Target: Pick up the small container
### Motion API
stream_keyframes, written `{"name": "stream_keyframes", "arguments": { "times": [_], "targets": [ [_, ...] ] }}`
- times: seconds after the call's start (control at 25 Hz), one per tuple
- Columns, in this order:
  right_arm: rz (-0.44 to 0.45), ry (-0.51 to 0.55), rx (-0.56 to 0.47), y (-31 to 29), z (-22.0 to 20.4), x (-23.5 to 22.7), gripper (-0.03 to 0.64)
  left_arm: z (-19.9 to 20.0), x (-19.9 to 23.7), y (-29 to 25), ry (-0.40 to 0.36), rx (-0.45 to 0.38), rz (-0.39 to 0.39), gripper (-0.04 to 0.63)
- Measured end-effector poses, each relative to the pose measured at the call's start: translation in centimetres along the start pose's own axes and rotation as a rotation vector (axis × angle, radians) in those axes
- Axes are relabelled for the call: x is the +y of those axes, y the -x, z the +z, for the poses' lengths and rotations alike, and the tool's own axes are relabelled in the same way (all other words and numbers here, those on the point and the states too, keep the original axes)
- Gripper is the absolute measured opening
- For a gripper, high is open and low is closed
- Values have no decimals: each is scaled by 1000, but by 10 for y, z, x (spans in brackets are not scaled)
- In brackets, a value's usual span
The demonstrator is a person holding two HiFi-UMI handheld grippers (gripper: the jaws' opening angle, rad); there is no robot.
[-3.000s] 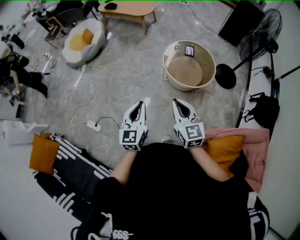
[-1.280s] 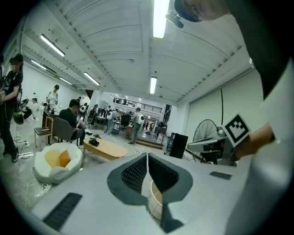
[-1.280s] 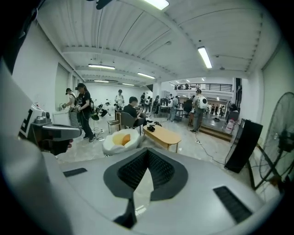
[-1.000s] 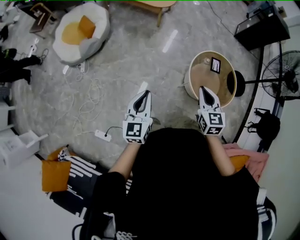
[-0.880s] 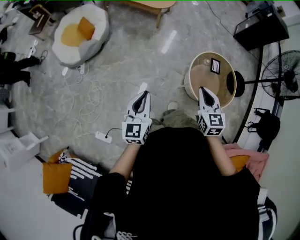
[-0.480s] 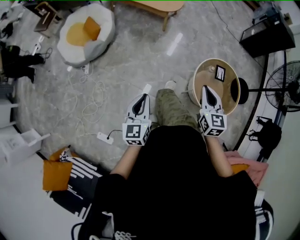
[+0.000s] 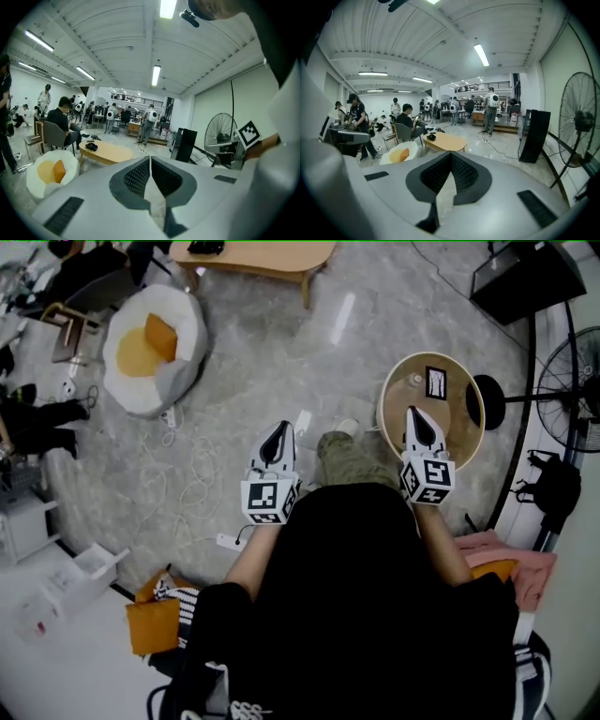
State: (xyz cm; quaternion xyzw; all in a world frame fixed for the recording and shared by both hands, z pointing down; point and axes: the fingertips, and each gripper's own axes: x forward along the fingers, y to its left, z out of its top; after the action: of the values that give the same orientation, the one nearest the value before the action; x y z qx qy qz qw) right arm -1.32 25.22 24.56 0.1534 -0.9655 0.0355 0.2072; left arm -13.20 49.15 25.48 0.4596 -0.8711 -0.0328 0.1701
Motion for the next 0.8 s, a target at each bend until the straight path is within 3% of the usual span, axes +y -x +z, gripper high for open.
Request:
{"name": "stream_keyframes", "arguments": {
  "times": [0.16, 0.44, 0.8],
  "targets": [
    [-69, -20, 29, -38, 13, -66, 21, 34, -16, -85, -28, 3, -74, 29],
    [-236, -55, -32, -94, 67, -182, 21, 64, -51, -213, -55, 34, -223, 29],
    [-400, -178, 61, -81, 26, -276, 21, 70, -123, -320, -134, 86, -434, 29]
  ]
}}
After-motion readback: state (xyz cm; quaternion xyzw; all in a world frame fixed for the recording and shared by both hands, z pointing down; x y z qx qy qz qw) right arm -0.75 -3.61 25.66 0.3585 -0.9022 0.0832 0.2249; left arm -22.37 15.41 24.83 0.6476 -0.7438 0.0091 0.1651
